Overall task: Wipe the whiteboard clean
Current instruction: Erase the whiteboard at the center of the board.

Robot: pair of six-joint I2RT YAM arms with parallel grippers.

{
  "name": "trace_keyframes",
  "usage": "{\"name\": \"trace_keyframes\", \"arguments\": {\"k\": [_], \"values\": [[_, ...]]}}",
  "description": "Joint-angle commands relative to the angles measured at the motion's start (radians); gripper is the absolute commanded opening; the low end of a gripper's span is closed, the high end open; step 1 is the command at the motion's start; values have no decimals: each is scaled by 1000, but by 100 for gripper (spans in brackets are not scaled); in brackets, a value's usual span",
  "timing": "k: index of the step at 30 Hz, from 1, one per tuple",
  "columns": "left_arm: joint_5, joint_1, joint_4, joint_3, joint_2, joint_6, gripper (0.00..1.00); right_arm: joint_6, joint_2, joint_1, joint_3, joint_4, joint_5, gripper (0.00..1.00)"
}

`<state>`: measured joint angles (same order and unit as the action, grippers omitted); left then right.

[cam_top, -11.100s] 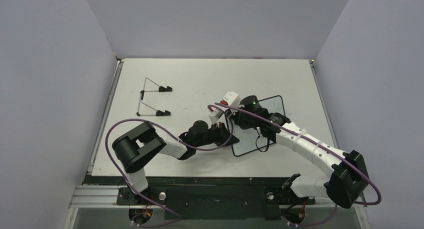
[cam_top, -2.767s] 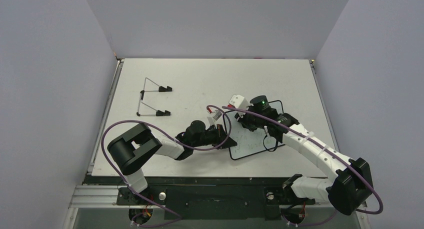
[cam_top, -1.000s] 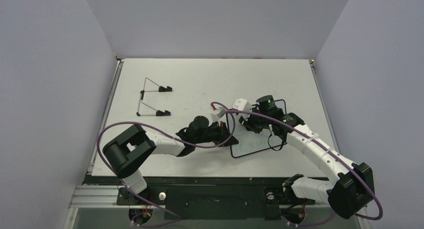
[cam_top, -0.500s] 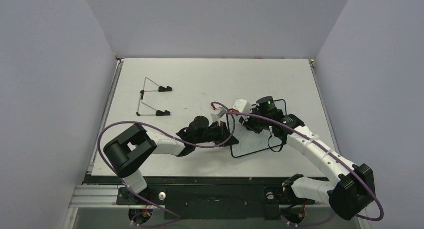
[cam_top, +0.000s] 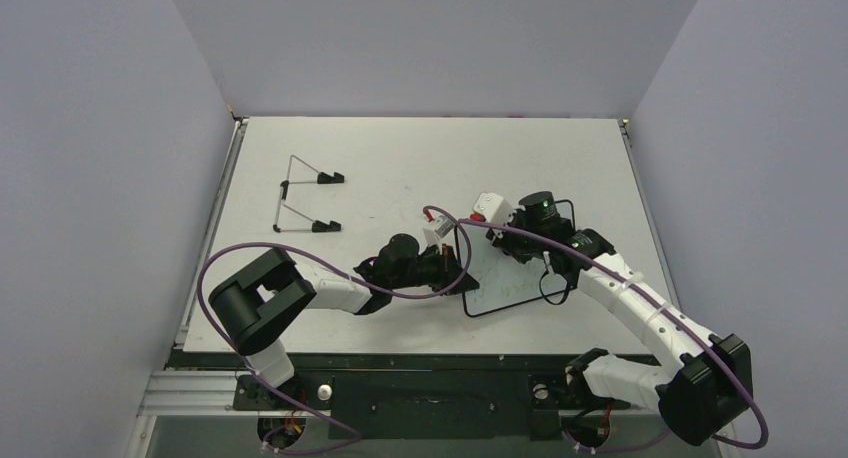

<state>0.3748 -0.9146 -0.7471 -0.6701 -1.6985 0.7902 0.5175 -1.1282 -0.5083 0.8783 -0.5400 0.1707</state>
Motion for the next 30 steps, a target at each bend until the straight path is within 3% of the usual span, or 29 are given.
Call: {"name": "trace_keyframes", "arguments": {"k": [1, 2, 4, 13, 18, 26, 30], "values": [[13, -12, -39, 5, -6, -24, 0, -50, 51, 62, 31, 31, 130, 0], [13, -12, -40, 5, -6, -23, 0, -28, 60, 85, 42, -12, 242, 0], [12, -13, -45, 5, -6, -22, 0, -43, 80, 97, 39, -6, 265, 0], [12, -13, -37, -6, -11, -21, 0, 3, 13, 2, 4, 19, 46, 0], [15, -14, -54, 0, -10, -19, 0, 165, -11, -60, 23, -125, 97, 0], [14, -14, -58, 5, -7, -21, 0, -30, 6, -17, -15, 90, -195, 0], [19, -14, -64, 1, -15, -20, 0, -46, -2, -16, -25, 108, -170, 0]]}}
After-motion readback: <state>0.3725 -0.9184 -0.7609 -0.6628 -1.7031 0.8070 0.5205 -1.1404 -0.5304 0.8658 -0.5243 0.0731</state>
